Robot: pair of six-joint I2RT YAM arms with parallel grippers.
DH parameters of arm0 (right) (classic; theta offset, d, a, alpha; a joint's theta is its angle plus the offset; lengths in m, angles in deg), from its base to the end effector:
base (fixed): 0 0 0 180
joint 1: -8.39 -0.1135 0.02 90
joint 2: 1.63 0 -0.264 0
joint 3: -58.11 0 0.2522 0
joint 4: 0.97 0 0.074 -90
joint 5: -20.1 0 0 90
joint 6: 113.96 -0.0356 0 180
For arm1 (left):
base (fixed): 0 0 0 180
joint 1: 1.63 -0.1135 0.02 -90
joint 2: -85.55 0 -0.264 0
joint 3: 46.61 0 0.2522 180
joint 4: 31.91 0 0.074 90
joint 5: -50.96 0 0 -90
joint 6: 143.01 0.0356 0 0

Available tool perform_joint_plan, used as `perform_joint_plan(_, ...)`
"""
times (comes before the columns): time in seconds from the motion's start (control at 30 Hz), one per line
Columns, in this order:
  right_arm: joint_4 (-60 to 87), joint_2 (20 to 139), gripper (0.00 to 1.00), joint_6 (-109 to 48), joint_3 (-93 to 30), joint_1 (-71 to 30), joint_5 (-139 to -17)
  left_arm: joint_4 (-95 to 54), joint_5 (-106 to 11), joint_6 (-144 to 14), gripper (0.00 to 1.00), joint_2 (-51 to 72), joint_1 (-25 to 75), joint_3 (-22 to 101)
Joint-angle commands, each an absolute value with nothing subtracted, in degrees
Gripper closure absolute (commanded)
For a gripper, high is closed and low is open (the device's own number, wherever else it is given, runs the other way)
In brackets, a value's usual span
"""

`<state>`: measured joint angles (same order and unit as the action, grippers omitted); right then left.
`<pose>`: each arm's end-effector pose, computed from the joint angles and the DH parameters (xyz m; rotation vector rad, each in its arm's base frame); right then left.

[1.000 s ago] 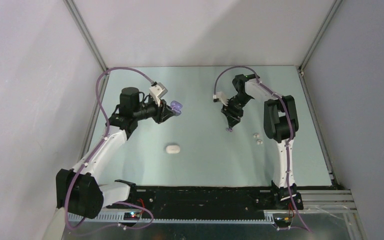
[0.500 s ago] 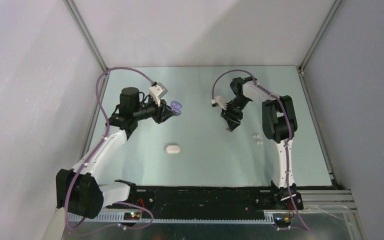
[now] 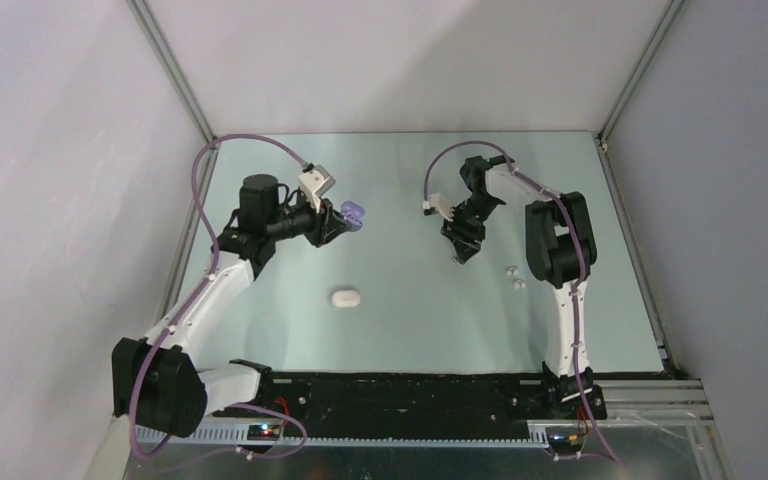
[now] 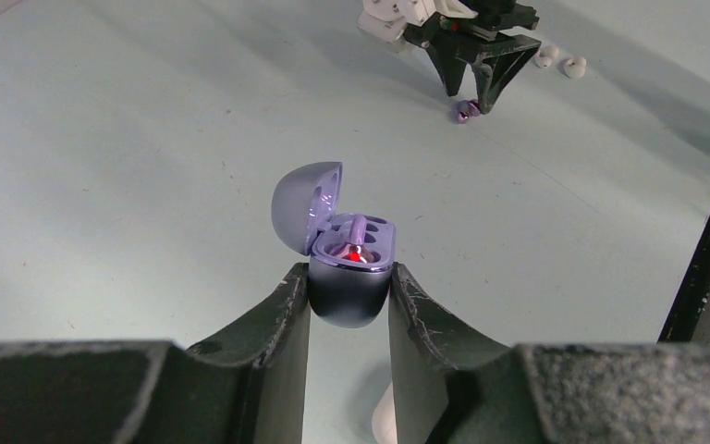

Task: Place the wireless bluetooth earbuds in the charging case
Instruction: Adjust the earbud at the center of the board.

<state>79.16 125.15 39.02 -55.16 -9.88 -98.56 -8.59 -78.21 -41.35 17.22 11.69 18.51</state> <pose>0.3903 0.1468 0.1610 -1.8841 2.2327 0.7255 0.2529 -0.0830 0.2993 0.8386 1.8065 -0.7094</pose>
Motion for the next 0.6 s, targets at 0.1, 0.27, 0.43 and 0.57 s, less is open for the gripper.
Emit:
perform_joint_plan(0.1,81.8,123.4,0.49,41.0,-55.1,-9.6,-99.7,-10.2,-78.8,-40.1,1.0,17.8,11.5,20.1)
perform_joint_plan(0.27,82.6,125.1,0.48,39.2,-57.9,-8.2,-100.1,-11.1,-79.0,-40.7,1.0,17.8,11.5,19.7)
perform_joint_plan(0.43,81.9,125.7,0.47,38.0,-58.6,-8.2,-100.3,-10.8,-79.0,-40.5,1.0,17.9,11.5,19.7)
perform_joint_plan(0.57,81.1,126.1,0.47,36.5,-58.9,-8.5,-100.2,-10.8,-78.9,-40.5,1.0,17.9,11.5,19.7)
